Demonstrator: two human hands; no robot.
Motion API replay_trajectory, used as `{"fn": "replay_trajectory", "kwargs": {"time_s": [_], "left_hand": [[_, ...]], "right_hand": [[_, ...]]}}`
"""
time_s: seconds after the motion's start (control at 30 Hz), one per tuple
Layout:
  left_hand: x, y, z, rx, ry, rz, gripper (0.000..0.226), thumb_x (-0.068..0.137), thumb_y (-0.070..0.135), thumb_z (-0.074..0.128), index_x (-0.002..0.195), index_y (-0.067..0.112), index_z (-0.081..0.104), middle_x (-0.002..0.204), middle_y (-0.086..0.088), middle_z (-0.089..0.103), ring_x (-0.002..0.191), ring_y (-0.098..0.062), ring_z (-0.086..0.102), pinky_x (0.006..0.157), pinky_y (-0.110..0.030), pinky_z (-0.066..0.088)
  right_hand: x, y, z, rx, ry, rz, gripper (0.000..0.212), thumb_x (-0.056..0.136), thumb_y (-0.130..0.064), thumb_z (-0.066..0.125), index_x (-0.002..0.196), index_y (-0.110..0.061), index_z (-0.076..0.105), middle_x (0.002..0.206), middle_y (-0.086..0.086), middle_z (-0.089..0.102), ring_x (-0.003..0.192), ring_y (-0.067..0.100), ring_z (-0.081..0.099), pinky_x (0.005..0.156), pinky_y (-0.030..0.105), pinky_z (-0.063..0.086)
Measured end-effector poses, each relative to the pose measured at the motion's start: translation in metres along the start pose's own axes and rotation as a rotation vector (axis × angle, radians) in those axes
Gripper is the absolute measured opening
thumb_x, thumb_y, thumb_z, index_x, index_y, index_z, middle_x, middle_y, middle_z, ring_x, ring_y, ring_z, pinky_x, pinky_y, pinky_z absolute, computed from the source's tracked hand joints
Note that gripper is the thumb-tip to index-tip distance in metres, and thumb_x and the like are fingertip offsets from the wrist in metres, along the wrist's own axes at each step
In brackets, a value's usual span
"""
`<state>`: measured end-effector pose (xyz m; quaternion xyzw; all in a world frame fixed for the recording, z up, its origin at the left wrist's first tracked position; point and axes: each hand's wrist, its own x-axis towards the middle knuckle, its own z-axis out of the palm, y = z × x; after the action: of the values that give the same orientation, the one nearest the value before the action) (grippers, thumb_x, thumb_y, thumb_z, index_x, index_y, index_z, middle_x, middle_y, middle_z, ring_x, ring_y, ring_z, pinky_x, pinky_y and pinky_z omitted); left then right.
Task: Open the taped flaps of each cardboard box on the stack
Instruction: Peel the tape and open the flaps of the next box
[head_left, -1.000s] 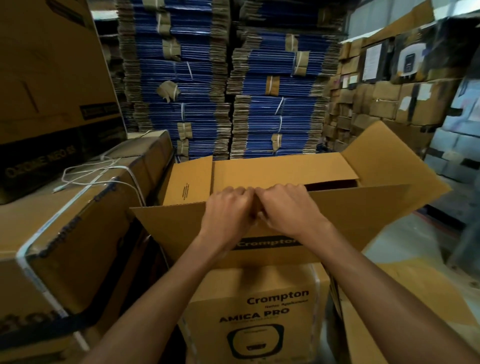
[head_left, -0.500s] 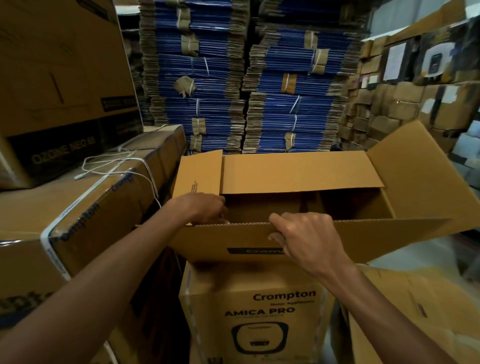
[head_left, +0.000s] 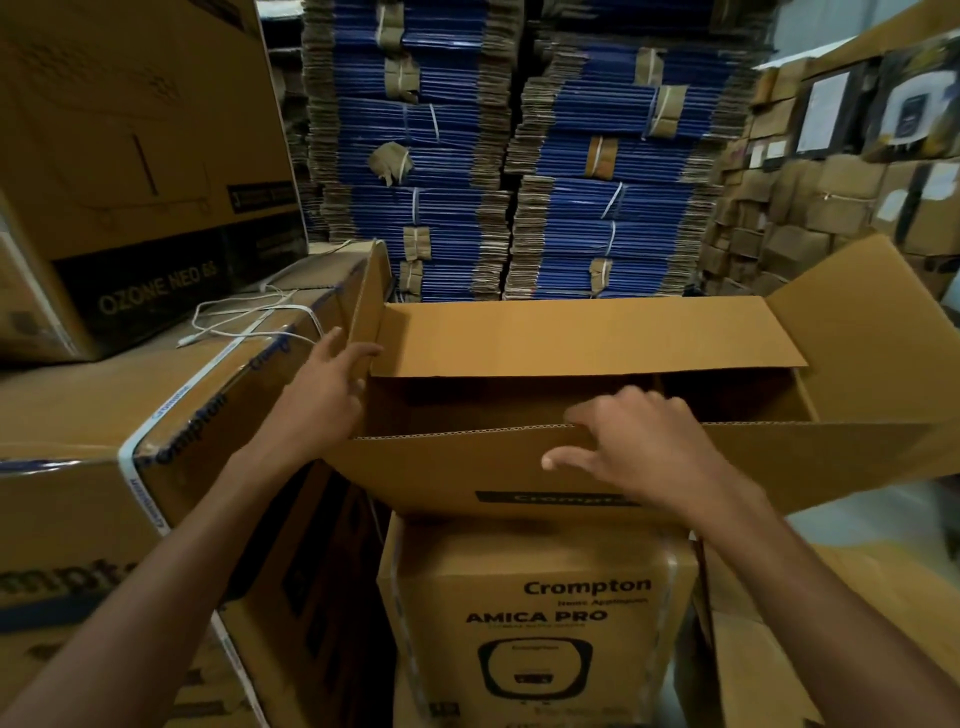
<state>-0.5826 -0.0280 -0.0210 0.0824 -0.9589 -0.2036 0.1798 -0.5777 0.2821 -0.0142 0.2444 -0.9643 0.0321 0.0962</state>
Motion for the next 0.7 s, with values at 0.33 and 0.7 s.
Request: {"fn": "replay_trajectory", "kwargs": {"time_s": [0.33,0.7], "left_hand": [[-0.006,0.009,0.004,-0.031,0.042,-0.004,0.051,0.104,0.009,0.046,0.148,0.036,0.043,0.159,-0.002,0.036,0.082,-0.002,0.048,0.055,-0.014,0.034],[-0.02,0.002,0.007,-0.219,0.006,-0.062,0.067,0.104,0.005,0.043,0.151,0.051,0.031,0.103,0.003,0.061,0.047,-0.01,0.047,0.039,-0.015,0.04]], "right_hand": [[0.088,0.036,-0.003,0.173,-0.589,0.197,0.069,0.101,-0.036,0.06,0.16,-0.024,0.027,0.163,0.006,0.034,0.139,0.032,0.045,0.106,0.042,0.048],[0.106,0.049,-0.019,0.158,0.319,0.295,0.027,0.096,-0.013,0.062,0.122,-0.012,0.063,0.095,0.005,0.063,0.076,0.02,0.065,0.075,0.043,0.061]]}}
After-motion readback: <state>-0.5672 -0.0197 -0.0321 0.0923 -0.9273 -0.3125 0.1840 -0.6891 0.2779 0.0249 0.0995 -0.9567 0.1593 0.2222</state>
